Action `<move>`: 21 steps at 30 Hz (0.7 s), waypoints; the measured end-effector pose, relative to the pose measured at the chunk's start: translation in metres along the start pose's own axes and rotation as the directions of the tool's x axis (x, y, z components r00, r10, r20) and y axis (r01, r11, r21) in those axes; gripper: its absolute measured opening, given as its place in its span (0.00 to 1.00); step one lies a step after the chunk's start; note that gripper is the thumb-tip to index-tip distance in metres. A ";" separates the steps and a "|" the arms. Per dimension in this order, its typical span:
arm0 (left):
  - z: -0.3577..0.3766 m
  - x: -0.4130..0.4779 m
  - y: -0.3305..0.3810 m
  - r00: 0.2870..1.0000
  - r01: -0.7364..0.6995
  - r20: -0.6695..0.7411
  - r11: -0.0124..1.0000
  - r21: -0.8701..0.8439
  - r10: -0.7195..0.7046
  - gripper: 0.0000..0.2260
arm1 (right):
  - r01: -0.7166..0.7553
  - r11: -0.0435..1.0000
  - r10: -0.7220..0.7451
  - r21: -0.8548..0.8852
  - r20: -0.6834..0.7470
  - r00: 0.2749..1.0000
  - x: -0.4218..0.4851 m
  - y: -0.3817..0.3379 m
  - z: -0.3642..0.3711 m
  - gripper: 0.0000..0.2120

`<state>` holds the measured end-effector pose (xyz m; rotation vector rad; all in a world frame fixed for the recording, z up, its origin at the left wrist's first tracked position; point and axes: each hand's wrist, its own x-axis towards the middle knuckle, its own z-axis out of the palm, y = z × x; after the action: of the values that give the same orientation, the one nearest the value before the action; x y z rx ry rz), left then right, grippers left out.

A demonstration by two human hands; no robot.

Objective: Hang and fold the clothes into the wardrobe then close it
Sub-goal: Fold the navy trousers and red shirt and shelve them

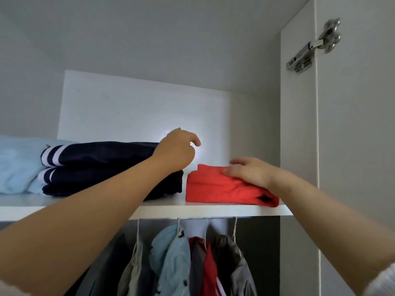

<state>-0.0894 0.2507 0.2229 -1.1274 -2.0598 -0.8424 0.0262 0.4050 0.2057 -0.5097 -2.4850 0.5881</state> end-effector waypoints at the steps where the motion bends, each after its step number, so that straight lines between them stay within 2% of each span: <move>1: -0.001 0.000 -0.003 0.998 -0.053 -0.031 0.980 0.192 0.060 0.17 | 0.019 0.999 -0.015 -0.040 0.094 0.995 -0.001 -0.004 0.002 0.26; 2: -0.001 0.000 -0.007 0.987 -0.102 -0.077 0.920 0.380 0.141 0.16 | 0.042 0.994 -0.027 -0.101 0.149 0.988 -0.001 -0.004 0.006 0.26; 3: -0.002 0.000 -0.009 0.975 -0.114 -0.113 0.864 0.490 0.192 0.15 | 0.069 0.984 -0.042 -0.162 0.166 0.985 0.000 -0.004 0.008 0.26; 4: -0.005 -0.001 -0.010 0.977 -0.100 -0.111 0.848 0.521 0.183 0.15 | 0.087 0.976 -0.055 -0.198 0.160 0.986 0.001 -0.002 0.010 0.27; 6: -0.010 -0.004 -0.016 0.999 -0.040 0.043 0.865 0.500 0.021 0.18 | 0.108 0.973 -0.081 -0.206 0.139 0.987 0.005 0.003 0.014 0.27; 8: -0.009 -0.009 -0.018 0.948 0.031 0.261 0.871 0.491 -0.181 0.23 | 0.126 0.970 -0.103 -0.207 0.118 0.988 0.008 0.008 0.018 0.28; 9: -0.006 -0.013 -0.019 0.919 0.032 0.322 0.857 0.514 -0.227 0.24 | 0.135 0.967 -0.113 -0.216 0.114 0.987 0.010 0.011 0.021 0.28; 12: 0.001 -0.018 -0.022 0.929 -0.009 0.309 0.824 0.567 -0.203 0.19 | 0.160 0.956 -0.138 -0.248 0.101 0.985 0.018 0.014 0.028 0.28; 16: -0.001 -0.020 -0.022 0.939 0.014 0.285 0.849 0.529 -0.193 0.15 | 0.202 0.945 -0.170 -0.257 0.141 0.975 0.033 0.006 0.040 0.28; 19: 0.000 -0.024 -0.022 0.950 0.018 0.261 0.866 0.500 -0.170 0.16 | 0.236 0.957 -0.208 -0.169 0.164 0.964 0.041 0.000 0.051 0.27; 21: -0.001 -0.023 -0.025 0.944 0.003 0.292 0.886 0.465 -0.156 0.16 | 0.203 0.978 -0.189 -0.049 0.207 0.960 0.045 -0.001 0.048 0.26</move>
<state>-0.1011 0.2286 0.2006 -0.9591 -2.4169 -0.1770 -0.0364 0.4107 0.1878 -0.2335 -2.7154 0.4966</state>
